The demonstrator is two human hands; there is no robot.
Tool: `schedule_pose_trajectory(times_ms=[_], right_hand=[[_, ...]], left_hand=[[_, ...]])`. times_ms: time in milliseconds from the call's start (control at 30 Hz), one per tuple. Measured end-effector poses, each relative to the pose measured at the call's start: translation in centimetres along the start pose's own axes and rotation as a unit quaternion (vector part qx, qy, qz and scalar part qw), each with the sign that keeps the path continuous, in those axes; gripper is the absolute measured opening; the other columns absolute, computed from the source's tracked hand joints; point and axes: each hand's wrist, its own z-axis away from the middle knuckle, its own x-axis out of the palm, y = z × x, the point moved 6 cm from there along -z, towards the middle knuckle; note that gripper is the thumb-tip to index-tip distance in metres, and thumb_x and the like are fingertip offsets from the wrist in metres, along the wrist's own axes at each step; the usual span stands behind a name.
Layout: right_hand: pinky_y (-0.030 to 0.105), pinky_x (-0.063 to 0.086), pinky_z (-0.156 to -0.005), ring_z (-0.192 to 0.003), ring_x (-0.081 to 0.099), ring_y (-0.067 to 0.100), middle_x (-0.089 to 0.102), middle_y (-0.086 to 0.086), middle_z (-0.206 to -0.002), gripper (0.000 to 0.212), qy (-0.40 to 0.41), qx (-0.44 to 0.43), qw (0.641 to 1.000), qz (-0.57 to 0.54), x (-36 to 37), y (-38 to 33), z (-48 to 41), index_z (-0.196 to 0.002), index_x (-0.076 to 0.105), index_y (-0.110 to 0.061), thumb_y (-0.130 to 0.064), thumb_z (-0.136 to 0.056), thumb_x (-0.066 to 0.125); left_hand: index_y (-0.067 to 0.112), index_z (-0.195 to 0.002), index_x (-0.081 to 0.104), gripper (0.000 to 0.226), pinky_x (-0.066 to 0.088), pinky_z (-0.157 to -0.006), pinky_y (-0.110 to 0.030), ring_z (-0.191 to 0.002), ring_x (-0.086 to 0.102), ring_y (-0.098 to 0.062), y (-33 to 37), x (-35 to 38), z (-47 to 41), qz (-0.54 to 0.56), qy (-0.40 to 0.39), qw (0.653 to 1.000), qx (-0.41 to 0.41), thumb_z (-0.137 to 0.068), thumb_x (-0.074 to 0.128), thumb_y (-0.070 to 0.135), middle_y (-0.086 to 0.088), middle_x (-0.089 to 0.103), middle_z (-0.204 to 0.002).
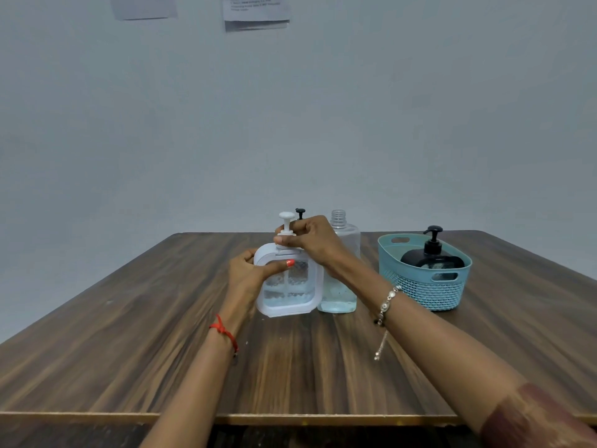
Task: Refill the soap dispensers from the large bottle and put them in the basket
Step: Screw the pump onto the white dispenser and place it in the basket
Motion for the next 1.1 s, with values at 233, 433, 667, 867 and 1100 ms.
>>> schedule_pose_trajectory(times_ms=[233, 433, 667, 867, 1100], right_hand=[[0.01, 0.049, -0.067, -0.077, 0.065, 0.007, 0.069, -0.001, -0.083, 0.025, 0.084, -0.011, 0.993, -0.083, -2.0, -0.4, 1.0, -0.092, 0.069, -0.01, -0.024, -0.073, 0.078], [0.019, 0.053, -0.064, -0.078, 0.065, 0.012, 0.07, 0.008, -0.09, 0.022, 0.138, -0.04, 0.98, -0.136, -5.7, -1.1, 2.3, -0.096, 0.069, -0.005, -0.022, -0.081, 0.07], [0.031, 0.052, -0.079, -0.09, 0.061, 0.012, 0.067, 0.0, -0.092, 0.024, 0.03, -0.052, 0.99, -0.127, -10.8, -1.3, 3.5, -0.104, 0.065, -0.012, -0.023, -0.097, 0.045], [0.031, 0.049, -0.084, -0.093, 0.059, 0.021, 0.065, 0.007, -0.091, 0.036, -0.083, -0.041, 0.969, -0.229, -15.5, -1.5, 4.4, -0.102, 0.064, -0.005, -0.032, -0.084, 0.05], [0.039, 0.047, -0.088, -0.102, 0.06, 0.019, 0.066, 0.001, -0.108, 0.035, 0.022, -0.001, 1.0, -0.019, -21.2, -0.2, 4.4, -0.108, 0.066, -0.015, -0.036, -0.097, 0.04]], left_hand=[[0.012, -0.093, 0.061, 0.037, 0.056, -0.065, -0.031, -0.076, 0.066, -0.022, 0.8, 1.0, 0.7, -0.007, -0.011, 1.0, 0.008, -0.063, 0.083, 0.012, -0.005, 0.067, -0.087], [0.015, -0.085, 0.061, 0.026, 0.051, -0.046, -0.016, -0.058, 0.066, -0.008, 2.2, 4.3, 2.1, 0.019, -0.064, 0.998, 0.009, -0.067, 0.079, 0.008, -0.003, 0.067, -0.081], [0.021, -0.082, 0.061, 0.029, 0.054, -0.051, -0.02, -0.072, 0.065, -0.018, 3.5, 9.8, 3.1, 0.038, -0.122, 0.991, 0.03, -0.065, 0.08, 0.008, 0.0, 0.067, -0.083], [0.008, -0.097, 0.066, 0.041, 0.059, -0.071, -0.04, -0.083, 0.069, -0.029, 3.7, 14.6, 3.4, 0.041, -0.16, 0.986, 0.02, -0.06, 0.084, 0.01, -0.011, 0.071, -0.094], [0.007, -0.092, 0.065, 0.034, 0.057, -0.077, -0.046, -0.086, 0.068, -0.033, 4.7, 19.1, 2.3, 0.099, -0.152, 0.983, 0.014, -0.063, 0.081, 0.006, -0.014, 0.07, -0.096]])
